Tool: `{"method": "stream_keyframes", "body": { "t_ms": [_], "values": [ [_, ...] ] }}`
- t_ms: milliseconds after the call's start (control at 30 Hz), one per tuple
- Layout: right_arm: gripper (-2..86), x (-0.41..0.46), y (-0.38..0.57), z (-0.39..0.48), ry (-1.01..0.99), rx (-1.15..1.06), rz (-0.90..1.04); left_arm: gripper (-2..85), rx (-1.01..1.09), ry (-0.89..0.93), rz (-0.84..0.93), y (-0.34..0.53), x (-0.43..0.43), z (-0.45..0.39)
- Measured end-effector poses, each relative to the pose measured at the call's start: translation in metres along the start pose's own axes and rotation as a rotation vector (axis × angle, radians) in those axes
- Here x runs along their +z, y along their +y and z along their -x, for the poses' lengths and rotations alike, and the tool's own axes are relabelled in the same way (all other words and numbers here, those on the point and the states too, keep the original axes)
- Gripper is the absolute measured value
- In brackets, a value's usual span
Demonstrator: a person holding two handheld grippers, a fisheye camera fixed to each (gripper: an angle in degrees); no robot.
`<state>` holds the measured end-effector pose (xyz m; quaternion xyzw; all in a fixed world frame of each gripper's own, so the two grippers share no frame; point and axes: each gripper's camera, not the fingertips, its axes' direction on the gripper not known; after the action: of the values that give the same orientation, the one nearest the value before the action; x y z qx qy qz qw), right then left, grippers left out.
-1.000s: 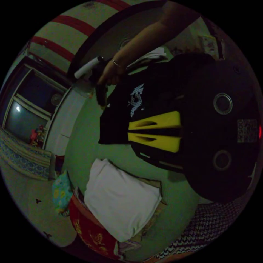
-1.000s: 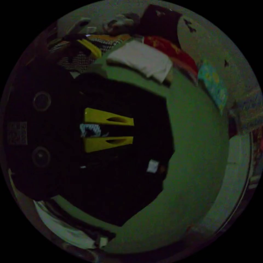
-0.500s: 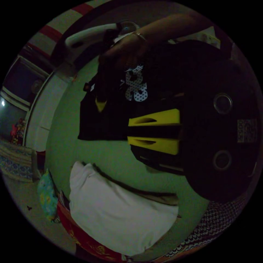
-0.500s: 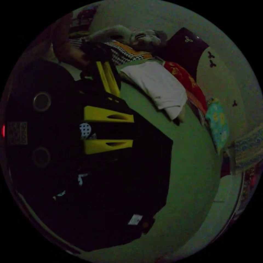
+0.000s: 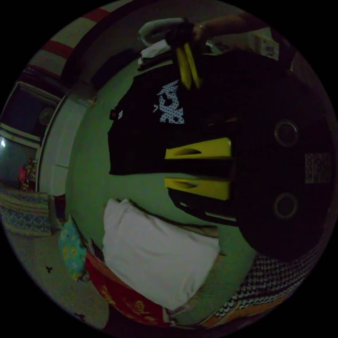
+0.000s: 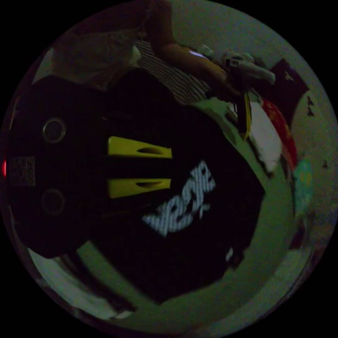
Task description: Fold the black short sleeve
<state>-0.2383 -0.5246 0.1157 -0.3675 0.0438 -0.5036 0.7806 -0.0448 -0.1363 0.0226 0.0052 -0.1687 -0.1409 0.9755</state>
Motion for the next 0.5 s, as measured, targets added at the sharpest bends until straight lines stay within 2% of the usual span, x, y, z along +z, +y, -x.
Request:
{"method": "stream_keyframes", "body": {
  "t_ms": [100, 167, 267, 400, 500],
  "values": [
    [11.7, -0.039, 0.03, -0.058, 0.187, 0.207, -0.135, 11.1, 0.036, 0.002, -0.006, -0.042, 0.013, 0.0],
    [14.0, -0.056, 0.046, -0.118, 0.169, 0.392, -0.182, 12.4, 0.049, 0.053, -0.007, -0.071, 0.026, 0.003],
    [16.3, -0.058, 0.055, -0.179, 0.196, 0.532, -0.173, 15.2, 0.034, 0.132, 0.022, -0.118, 0.055, 0.009],
    [17.8, -0.045, 0.062, -0.229, 0.133, 0.649, -0.133, 18.7, 0.014, 0.136, 0.126, -0.158, 0.097, 0.009],
    [16.7, -0.036, 0.068, -0.243, 0.113, 0.672, -0.146, 17.2, -0.001, 0.072, 0.162, -0.168, 0.112, 0.006]
  ]
}}
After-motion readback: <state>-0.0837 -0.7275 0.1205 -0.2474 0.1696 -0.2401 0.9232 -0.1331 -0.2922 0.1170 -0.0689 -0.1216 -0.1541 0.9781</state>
